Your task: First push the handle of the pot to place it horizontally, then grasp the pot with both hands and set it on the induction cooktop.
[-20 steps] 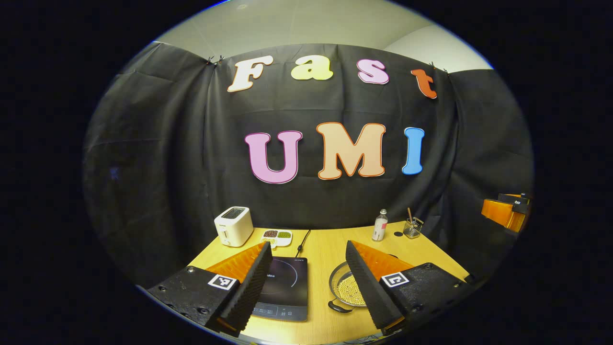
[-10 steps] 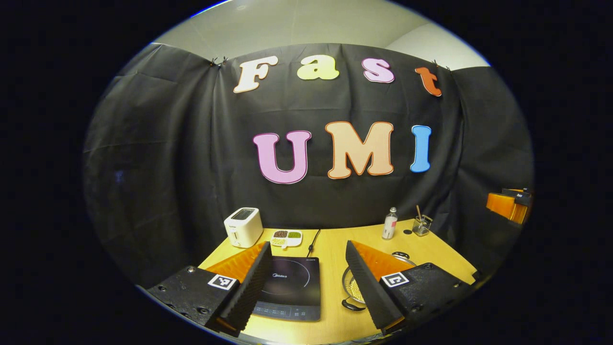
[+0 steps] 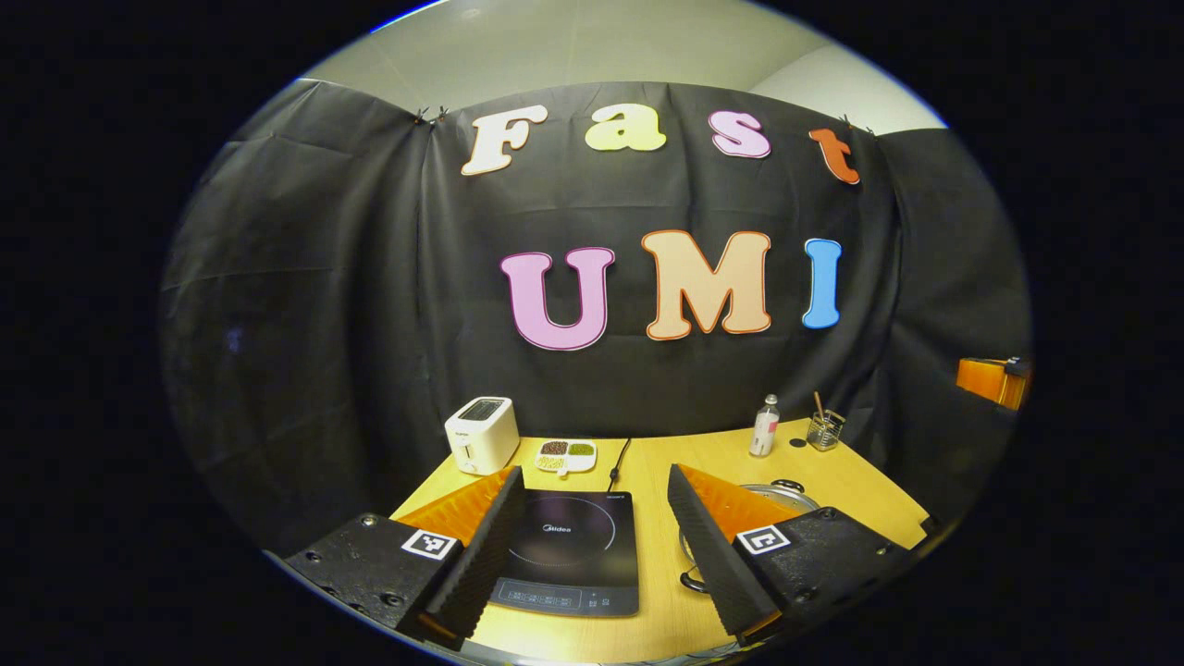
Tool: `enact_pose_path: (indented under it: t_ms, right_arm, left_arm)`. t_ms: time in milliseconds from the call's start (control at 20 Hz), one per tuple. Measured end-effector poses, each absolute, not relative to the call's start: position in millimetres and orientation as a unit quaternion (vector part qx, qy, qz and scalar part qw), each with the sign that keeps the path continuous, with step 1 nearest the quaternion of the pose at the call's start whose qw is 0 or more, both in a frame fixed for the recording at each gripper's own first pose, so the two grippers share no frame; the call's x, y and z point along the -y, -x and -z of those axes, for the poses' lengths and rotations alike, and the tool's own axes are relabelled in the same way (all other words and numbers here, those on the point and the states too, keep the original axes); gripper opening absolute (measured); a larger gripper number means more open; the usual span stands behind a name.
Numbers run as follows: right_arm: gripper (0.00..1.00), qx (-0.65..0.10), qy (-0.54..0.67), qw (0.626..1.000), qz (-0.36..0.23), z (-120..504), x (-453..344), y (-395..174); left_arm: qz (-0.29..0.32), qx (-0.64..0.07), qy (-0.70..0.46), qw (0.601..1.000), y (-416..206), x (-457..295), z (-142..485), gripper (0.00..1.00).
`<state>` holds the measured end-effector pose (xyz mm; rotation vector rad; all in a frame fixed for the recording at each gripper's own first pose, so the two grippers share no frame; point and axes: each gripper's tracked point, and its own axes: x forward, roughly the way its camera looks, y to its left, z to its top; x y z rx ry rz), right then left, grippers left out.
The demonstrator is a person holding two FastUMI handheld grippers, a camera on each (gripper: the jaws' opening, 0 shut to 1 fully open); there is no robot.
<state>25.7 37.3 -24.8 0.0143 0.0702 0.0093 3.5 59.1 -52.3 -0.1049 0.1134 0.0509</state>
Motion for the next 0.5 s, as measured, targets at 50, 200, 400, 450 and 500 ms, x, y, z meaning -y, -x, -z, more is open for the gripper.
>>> enact_pose_path:
  t_ms: [50,200,400,450,500]
  right_arm:
    - [0.08,-0.038,-0.007,0.999,-0.006,27.5,-39.3,-26.0]
    - [0.07,-0.052,-0.004,0.998,-0.021,39.2,-54.5,-26.8]
    - [0.16,-0.096,-0.005,0.994,-0.053,72.4,-81.0,-28.4]
    - [0.07,-0.113,-0.006,0.992,-0.061,87.4,-88.3,-26.9]
    - [0.07,-0.133,-0.006,0.989,-0.067,101.5,-95.3,-26.2]
  left_arm:
    - [-0.028,-0.057,0.056,0.996,-2.2,-61.8,53.7,0.94]
    - [-0.035,-0.050,0.066,0.996,-2.2,-69.9,52.9,0.94]
    - [-0.048,-0.049,0.067,0.995,1.4,-84.7,56.0,0.94]
    - [-0.053,-0.050,0.064,0.995,2.9,-90.0,57.2,0.94]
    - [-0.057,-0.051,0.061,0.995,3.2,-93.5,60.1,0.94]
